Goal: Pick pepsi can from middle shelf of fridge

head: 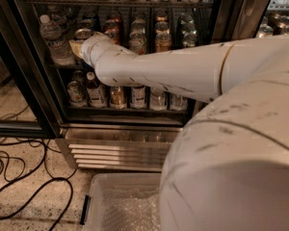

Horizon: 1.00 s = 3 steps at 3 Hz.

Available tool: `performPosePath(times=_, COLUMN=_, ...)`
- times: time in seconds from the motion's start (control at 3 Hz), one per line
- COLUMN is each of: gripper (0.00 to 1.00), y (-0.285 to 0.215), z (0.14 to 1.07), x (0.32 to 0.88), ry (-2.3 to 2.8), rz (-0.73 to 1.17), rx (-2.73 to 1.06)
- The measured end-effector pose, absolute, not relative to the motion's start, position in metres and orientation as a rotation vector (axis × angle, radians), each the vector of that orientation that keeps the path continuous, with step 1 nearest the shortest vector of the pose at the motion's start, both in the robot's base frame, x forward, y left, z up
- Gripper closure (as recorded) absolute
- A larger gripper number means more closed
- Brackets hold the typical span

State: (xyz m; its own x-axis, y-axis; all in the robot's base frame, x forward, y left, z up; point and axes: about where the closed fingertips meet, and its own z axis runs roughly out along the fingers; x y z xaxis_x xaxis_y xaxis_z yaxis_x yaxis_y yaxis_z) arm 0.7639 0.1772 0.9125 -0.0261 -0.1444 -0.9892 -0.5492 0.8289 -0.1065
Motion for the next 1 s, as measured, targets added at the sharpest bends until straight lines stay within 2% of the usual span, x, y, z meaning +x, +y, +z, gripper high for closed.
performPosePath(times=0.33, gripper=1.0, y=0.173, z=0.935, x=0.738, ry=1.549, rz=0.324, rx=-0.529)
performPosePath(times=0.67, gripper=1.0, y=0.177, z=0.94, x=0.684, ry=1.516, rz=0.288, rx=-0.535)
performPosePath(times=1.0, gripper=1.0, y=0.161, z=0.909, x=0.674, ry=1.576, rz=0.249, rx=-0.533)
